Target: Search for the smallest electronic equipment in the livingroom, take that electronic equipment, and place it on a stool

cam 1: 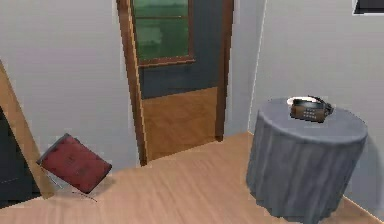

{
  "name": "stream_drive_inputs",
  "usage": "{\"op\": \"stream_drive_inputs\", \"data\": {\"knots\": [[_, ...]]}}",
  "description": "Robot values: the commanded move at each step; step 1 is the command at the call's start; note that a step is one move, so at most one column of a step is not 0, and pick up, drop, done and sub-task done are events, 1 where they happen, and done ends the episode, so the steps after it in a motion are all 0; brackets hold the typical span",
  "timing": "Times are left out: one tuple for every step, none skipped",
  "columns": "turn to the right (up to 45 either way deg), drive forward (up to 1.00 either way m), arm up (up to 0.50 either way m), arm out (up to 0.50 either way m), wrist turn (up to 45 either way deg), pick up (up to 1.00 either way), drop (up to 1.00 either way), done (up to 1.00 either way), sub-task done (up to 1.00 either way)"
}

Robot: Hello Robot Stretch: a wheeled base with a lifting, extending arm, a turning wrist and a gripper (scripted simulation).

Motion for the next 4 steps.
{"op": "stream_drive_inputs", "data": {"knots": [[0.0,0.30,0.00,0.00,0.0,0.00,0.00,0.00,0.00],[24.0,0.00,0.00,0.00,0.0,0.00,0.00,0.00,0.00],[0.0,0.30,0.00,0.00,0.0,0.00,0.00,0.00,0.00],[-45.0,0.00,0.00,0.00,0.0,0.00,0.00,0.00,0.00]]}}
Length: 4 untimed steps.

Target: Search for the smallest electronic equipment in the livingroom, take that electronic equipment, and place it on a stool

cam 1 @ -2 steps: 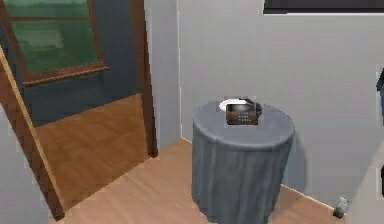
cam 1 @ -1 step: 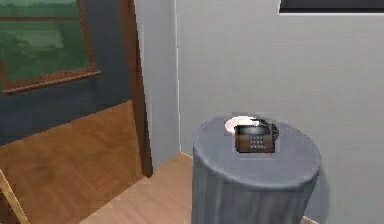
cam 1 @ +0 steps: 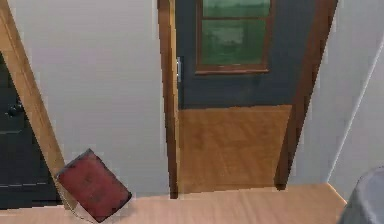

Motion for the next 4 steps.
{"op": "stream_drive_inputs", "data": {"knots": [[-18.0,0.00,0.00,0.00,0.0,0.00,0.00,0.00,0.00],[45.0,0.00,0.00,0.00,0.0,0.00,0.00,0.00,0.00],[45.0,0.00,0.00,0.00,0.0,0.00,0.00,0.00,0.00],[9.0,0.00,0.00,0.00,0.0,0.00,0.00,0.00,0.00]]}}
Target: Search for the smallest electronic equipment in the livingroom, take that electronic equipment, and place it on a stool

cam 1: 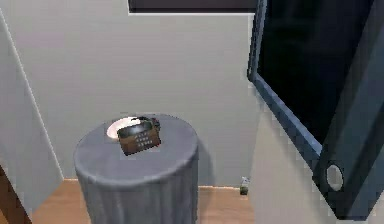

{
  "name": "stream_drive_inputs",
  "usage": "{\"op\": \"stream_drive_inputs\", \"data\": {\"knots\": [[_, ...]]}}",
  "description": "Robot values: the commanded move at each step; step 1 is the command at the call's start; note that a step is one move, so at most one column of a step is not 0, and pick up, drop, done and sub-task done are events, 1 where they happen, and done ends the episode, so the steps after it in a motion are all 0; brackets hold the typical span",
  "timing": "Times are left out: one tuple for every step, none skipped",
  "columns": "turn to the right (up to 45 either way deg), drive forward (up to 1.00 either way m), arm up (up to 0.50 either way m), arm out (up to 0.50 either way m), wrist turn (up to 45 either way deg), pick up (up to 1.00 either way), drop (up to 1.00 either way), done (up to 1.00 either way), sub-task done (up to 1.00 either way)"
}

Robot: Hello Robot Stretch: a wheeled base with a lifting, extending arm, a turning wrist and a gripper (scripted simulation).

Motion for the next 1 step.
{"op": "stream_drive_inputs", "data": {"knots": [[0.0,0.55,0.00,0.00,0.0,0.00,0.00,0.00,0.00]]}}
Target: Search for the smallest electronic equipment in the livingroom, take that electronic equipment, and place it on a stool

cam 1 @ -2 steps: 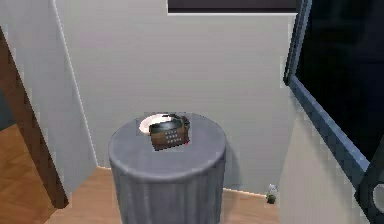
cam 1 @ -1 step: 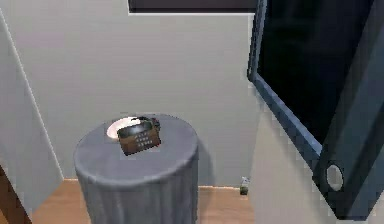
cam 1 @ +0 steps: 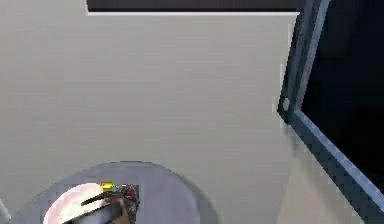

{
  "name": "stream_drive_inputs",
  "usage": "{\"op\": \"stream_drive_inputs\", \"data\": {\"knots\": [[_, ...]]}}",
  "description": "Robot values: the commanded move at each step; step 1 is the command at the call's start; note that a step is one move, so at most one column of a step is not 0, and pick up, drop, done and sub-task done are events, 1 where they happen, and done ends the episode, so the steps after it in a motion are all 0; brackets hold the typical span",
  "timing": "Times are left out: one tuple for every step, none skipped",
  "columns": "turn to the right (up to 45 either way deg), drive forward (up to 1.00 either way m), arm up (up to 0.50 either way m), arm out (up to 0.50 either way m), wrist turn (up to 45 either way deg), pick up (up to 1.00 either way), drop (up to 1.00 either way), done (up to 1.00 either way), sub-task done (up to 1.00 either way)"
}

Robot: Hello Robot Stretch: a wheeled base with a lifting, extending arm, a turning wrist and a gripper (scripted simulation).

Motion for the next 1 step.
{"op": "stream_drive_inputs", "data": {"knots": [[-45.0,0.00,0.00,0.00,0.0,0.00,0.00,0.00,0.00]]}}
